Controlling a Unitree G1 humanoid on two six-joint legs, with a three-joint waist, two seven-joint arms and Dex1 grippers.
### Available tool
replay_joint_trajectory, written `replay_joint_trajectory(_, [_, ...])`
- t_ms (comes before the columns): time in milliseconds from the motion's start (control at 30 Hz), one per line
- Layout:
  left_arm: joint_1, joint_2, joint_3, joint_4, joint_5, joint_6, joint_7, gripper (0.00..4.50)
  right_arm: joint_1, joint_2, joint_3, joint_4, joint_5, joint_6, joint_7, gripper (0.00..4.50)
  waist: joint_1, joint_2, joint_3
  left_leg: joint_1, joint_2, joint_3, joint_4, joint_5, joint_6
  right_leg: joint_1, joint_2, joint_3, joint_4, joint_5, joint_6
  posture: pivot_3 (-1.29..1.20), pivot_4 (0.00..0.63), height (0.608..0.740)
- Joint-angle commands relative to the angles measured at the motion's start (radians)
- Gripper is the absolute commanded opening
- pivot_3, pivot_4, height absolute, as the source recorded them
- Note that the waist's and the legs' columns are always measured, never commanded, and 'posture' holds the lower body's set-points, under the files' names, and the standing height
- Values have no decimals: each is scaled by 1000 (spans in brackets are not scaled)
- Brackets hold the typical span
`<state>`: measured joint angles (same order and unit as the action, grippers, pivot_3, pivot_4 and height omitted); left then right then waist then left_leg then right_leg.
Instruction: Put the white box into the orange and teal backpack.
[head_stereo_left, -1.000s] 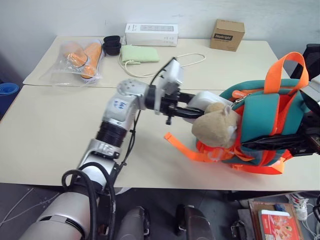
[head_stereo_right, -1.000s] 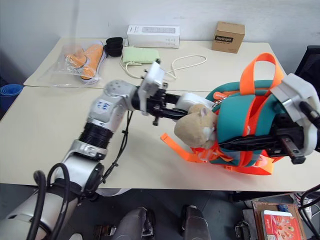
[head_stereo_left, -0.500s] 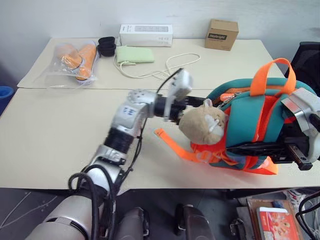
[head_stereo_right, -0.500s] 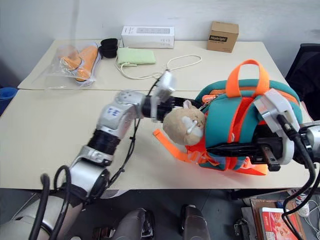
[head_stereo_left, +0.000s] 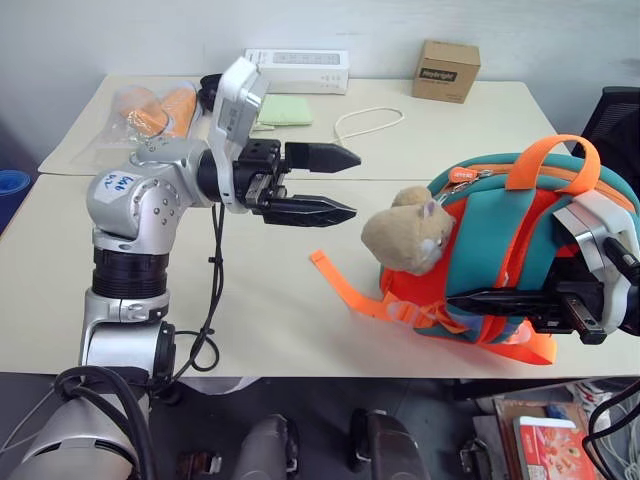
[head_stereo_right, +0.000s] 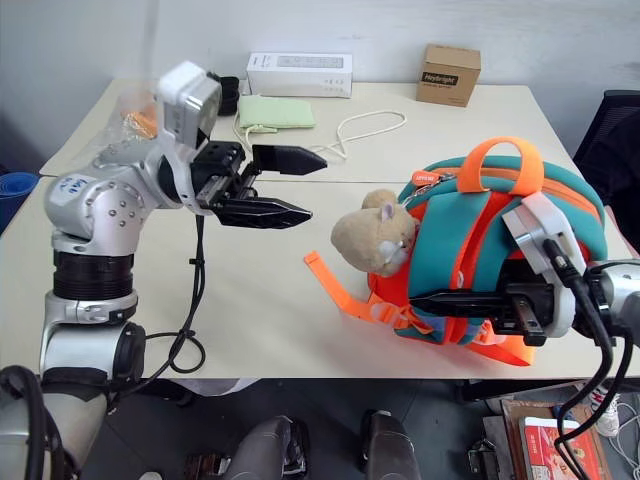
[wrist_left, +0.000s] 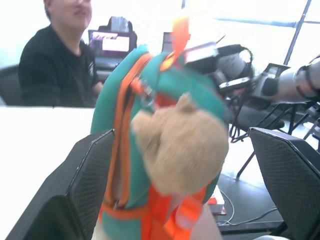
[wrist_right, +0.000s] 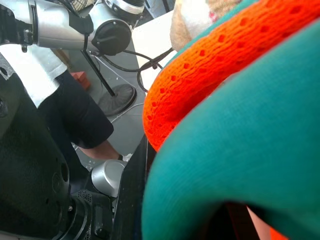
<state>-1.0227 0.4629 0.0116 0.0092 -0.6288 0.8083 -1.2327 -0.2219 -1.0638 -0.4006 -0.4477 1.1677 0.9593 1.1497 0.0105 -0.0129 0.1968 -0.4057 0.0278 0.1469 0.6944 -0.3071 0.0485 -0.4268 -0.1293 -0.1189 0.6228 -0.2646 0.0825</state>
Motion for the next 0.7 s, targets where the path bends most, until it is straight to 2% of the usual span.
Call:
replay_joint_trajectory(33, [5, -61, -111, -8, 125, -151, 79, 4482, 9, 11, -24, -35, 27, -13, -8, 0, 7, 0, 0, 0, 0, 0, 0, 0, 0, 0, 0, 0, 0, 0, 0, 0, 150, 740])
replay_joint_trajectory(133, [-1, -93, -135, 12, 109, -129, 76, 4482, 12, 17, -23, -42, 34, -13, -20, 0, 13, 0, 0, 0, -1, 1, 0, 0, 0, 0, 0, 1, 0, 0, 0, 0, 150, 740])
replay_joint_trajectory(333, [5, -87, -169, -5, 81, -123, -3, 4482, 34, 21, -37, -47, 40, -15, -45, 0, 7, 0, 0, 0, 1, 1, -1, 0, -1, -1, 2, 1, 0, 0, -1, 0, 150, 740])
replay_joint_trajectory(433, [4, -91, -172, 28, 89, -128, -10, 3909, 46, 28, -42, -58, 48, -18, -62, 0, 10, 0, 0, 0, 1, 1, -1, 0, -1, -1, 1, 1, 0, 0, -1, 0, 150, 740])
replay_joint_trajectory(700, [11, -73, -175, 27, 86, -122, -45, 1522, 71, 28, -53, -66, 67, -28, -93, 0, 11, 0, 0, 0, 1, 1, -1, 0, 0, -1, 1, 1, 0, 0, -1, 0, 150, 740])
